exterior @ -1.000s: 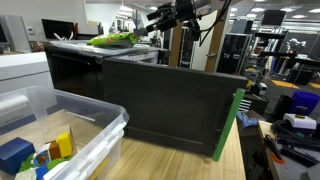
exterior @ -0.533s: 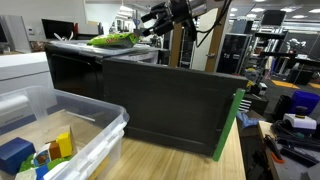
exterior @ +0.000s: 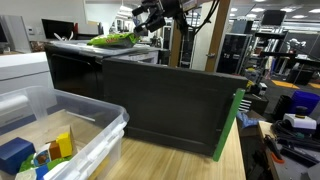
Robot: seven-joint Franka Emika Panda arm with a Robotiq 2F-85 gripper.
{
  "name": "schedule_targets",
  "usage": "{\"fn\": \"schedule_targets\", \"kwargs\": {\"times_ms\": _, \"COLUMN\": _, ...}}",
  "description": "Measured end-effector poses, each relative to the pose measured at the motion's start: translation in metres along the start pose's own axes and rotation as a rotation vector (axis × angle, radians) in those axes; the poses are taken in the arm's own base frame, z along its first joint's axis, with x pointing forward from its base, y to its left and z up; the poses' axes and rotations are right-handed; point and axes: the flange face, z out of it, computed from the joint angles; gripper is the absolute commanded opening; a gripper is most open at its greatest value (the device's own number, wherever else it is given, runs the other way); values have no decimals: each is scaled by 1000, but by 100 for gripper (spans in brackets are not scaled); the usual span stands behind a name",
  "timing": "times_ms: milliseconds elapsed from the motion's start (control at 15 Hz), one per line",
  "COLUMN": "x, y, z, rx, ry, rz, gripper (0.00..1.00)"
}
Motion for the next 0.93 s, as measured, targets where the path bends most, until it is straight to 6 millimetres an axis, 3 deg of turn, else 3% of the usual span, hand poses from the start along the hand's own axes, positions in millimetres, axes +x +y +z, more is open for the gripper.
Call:
{"fn": "schedule_targets", "kwargs": {"times_ms": 600, "x": -22, "y": -14, "z": 22, "rx": 50, "ry": -42, "rz": -3, "gripper": 99}}
{"fn": "schedule_targets", "kwargs": {"times_ms": 667, "x": -24, "y": -15, "z": 23, "rx": 50, "ry": -46, "rz": 5, "gripper": 74}}
{"fn": "schedule_targets", "kwargs": {"times_ms": 733, "x": -25, "y": -17, "z": 25, "rx": 48, "ry": -45, "rz": 20, "gripper": 73}}
{"fn": "schedule_targets", "kwargs": {"times_ms": 933, "x": -24, "y": -22, "z": 27, "rx": 33, "ry": -39, "rz": 65, "gripper": 50}}
